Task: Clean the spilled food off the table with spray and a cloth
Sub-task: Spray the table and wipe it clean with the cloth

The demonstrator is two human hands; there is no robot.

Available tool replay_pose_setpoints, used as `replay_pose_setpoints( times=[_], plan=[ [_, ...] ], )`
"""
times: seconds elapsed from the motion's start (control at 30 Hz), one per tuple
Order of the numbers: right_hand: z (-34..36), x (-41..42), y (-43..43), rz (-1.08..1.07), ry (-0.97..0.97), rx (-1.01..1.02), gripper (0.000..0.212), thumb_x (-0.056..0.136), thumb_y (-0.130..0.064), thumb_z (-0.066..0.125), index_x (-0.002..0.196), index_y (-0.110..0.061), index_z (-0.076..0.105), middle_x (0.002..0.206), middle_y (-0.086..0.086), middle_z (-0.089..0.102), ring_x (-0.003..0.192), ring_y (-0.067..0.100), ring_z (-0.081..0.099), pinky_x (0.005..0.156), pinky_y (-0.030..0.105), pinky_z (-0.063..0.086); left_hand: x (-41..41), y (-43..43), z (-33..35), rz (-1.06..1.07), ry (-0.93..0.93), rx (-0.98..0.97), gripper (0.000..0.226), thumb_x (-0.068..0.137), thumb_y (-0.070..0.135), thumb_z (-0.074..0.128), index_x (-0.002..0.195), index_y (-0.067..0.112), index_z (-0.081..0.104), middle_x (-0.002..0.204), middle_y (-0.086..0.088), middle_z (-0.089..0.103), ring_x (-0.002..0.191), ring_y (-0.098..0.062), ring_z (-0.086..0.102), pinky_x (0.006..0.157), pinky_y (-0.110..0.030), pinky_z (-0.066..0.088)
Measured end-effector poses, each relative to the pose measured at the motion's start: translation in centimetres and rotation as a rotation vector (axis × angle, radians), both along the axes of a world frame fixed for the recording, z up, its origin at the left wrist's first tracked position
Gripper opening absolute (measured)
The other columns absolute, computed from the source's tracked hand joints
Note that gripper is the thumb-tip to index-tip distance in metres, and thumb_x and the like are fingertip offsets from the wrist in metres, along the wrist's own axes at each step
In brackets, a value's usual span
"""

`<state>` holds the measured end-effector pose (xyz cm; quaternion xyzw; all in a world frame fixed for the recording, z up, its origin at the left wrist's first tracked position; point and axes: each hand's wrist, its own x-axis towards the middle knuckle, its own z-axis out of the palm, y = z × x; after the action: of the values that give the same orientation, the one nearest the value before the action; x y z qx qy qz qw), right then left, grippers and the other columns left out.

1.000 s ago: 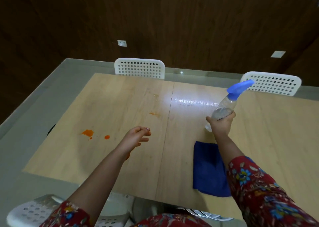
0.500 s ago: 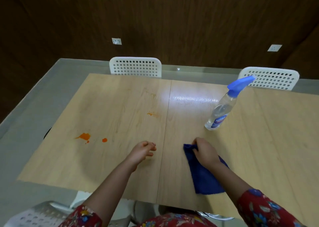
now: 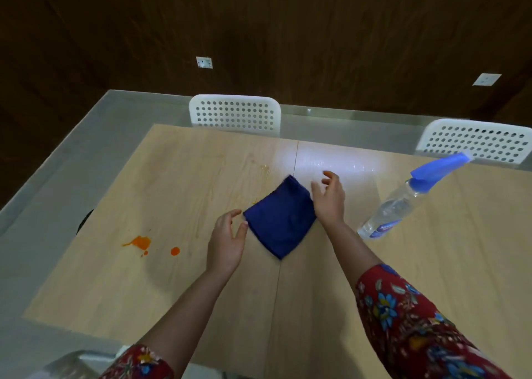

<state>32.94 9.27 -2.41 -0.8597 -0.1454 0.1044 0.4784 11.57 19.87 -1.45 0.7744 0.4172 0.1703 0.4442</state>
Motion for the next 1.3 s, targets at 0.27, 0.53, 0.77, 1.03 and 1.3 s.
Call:
replay_pose_setpoints(
  times=[0.27, 0.53, 0.77, 1.03, 1.3],
  plan=[
    [-6.3, 2.9, -0.1, -0.26, -0.183, -0.1, 0.036, 0.102, -0.019, 0.033, 0.132, -0.008, 0.051, 0.128, 0.01, 0.056, 0.121, 0.025, 0.049, 0.101, 0.035, 0.039, 10.1, -0.1, -3.9, -0.693, 0.521, 0.502, 0.063, 0.095, 0.063, 0.018, 0.151, 0.044, -0.007, 0.159, 0.009, -0.022, 0.148, -0.021, -0.017, 0.117, -0.054, -0.004],
    [-6.8, 3.0, 0.3, -0.378, -0.182, 0.015, 0.038, 0.104, -0.029, 0.029, 0.139, -0.018, 0.039, 0.135, 0.001, 0.053, 0.122, 0.015, 0.049, 0.098, 0.031, 0.042, 19.5, 2.3, -8.2, -0.747, 0.467, 0.657, 0.064, 0.092, 0.066, 0.009, 0.151, 0.045, -0.005, 0.162, 0.008, -0.011, 0.149, -0.024, -0.013, 0.116, -0.054, -0.006],
    [-8.1, 3.4, 1.1, -0.191, -0.273, -0.526, 0.045, 0.102, -0.026, 0.032, 0.145, -0.019, 0.036, 0.156, 0.003, 0.03, 0.146, 0.021, 0.02, 0.117, 0.04, 0.018, 30.5, 6.9, -7.7, -0.631, 0.464, 0.602, 0.057, 0.103, 0.047, 0.021, 0.155, 0.031, 0.005, 0.163, 0.004, -0.004, 0.15, -0.019, -0.006, 0.119, -0.045, -0.002],
    [-8.0, 6.1, 7.7, 0.065, -0.455, -0.533, 0.041, 0.099, -0.023, 0.038, 0.139, -0.015, 0.045, 0.157, 0.01, 0.026, 0.148, 0.026, 0.015, 0.12, 0.037, 0.008, 30.1, 12.1, -7.9, -0.5, 0.45, 0.56, 0.057, 0.103, 0.044, 0.023, 0.155, 0.03, 0.007, 0.163, 0.006, 0.0, 0.15, -0.016, -0.002, 0.119, -0.042, -0.001],
    [-7.6, 8.1, 12.9, -0.101, -0.221, 0.013, 0.056, 0.099, -0.042, 0.021, 0.152, -0.022, 0.022, 0.158, -0.003, 0.024, 0.148, 0.009, 0.013, 0.121, 0.032, 0.014, 23.7, 24.4, -8.6, -0.146, 0.628, 0.512, 0.057, 0.102, 0.047, 0.017, 0.155, 0.029, 0.003, 0.163, 0.005, -0.003, 0.15, -0.018, -0.004, 0.121, -0.046, 0.003]
  ],
)
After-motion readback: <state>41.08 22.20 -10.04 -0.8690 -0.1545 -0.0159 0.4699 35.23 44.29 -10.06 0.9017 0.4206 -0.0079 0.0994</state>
